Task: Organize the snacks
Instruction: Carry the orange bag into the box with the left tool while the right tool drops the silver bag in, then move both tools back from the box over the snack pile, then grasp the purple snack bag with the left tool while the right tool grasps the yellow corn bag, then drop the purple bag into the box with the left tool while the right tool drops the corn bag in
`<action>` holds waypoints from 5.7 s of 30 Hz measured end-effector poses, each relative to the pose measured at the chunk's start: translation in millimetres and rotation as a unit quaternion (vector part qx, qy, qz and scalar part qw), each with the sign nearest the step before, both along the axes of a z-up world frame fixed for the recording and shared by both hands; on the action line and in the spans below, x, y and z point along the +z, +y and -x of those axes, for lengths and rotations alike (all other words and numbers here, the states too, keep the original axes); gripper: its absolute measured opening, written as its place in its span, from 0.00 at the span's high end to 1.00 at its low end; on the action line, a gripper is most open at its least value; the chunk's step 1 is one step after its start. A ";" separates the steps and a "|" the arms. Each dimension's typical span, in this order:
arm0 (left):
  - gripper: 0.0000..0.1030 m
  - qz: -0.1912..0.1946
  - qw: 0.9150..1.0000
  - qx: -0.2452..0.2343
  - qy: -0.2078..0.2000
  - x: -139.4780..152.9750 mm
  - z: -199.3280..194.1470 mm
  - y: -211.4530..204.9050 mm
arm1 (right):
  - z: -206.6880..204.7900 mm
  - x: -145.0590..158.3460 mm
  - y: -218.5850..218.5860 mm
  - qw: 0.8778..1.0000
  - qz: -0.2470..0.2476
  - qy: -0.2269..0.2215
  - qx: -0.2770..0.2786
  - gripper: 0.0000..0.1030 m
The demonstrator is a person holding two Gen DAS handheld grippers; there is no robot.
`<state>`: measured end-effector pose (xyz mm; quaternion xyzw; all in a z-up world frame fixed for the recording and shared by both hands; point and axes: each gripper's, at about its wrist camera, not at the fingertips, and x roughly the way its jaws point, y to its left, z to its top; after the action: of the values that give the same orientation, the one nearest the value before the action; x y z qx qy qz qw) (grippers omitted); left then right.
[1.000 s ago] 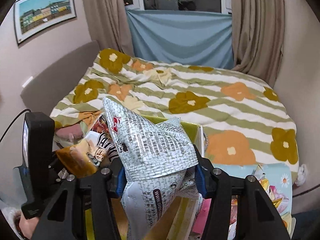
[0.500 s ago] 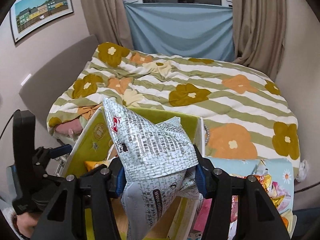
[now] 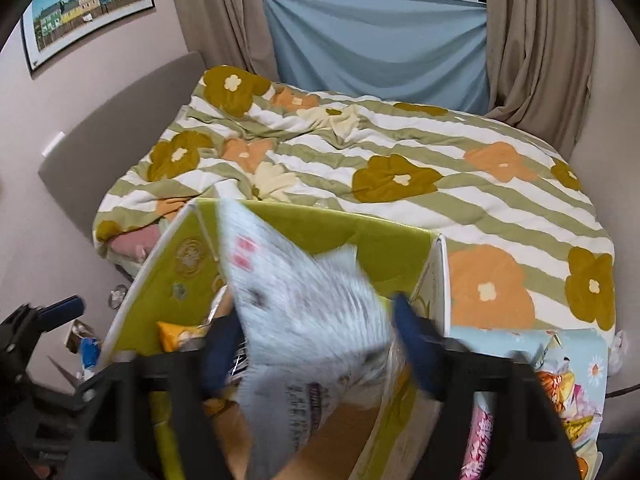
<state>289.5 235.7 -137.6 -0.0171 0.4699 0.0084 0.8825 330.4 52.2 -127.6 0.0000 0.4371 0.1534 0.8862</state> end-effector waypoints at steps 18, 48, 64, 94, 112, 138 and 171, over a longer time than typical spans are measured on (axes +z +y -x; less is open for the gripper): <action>0.00 0.002 1.000 -0.011 -0.018 13.9 19.1 -1.5 | 32.3 28.2 -17.7 1.000 0.000 -0.014 -0.012 0.00; 0.00 0.027 0.978 -0.204 -0.037 38.9 135.2 -284.3 | 211.5 89.1 -268.5 0.990 0.018 -0.051 -0.130 0.00; 0.00 -0.037 0.953 -0.300 0.021 -55.8 154.9 -380.1 | 270.2 -9.1 -360.3 0.987 0.008 0.041 -0.154 0.00; 0.40 -0.079 0.939 -0.333 0.012 -84.8 149.1 -406.9 | 273.8 -107.4 -356.9 0.989 0.021 0.089 -0.114 0.01; 0.41 -0.047 0.952 -0.302 0.003 -65.9 167.7 -390.5 | 273.9 -108.9 -357.3 0.987 0.021 0.109 -0.116 0.44; 0.41 -0.007 0.985 -0.143 -0.096 53.0 149.1 -286.7 | 232.8 5.2 -286.3 0.999 -0.018 0.003 -0.027 0.45; 0.00 -0.077 0.997 0.012 -0.012 -9.4 75.6 -85.8 | 98.1 52.4 -73.7 0.996 -0.039 -0.005 0.081 0.45</action>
<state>213.9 149.9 -146.9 0.0453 0.4571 0.0549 0.8866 232.3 -21.4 -75.3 -0.0011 0.4247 0.2415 0.8725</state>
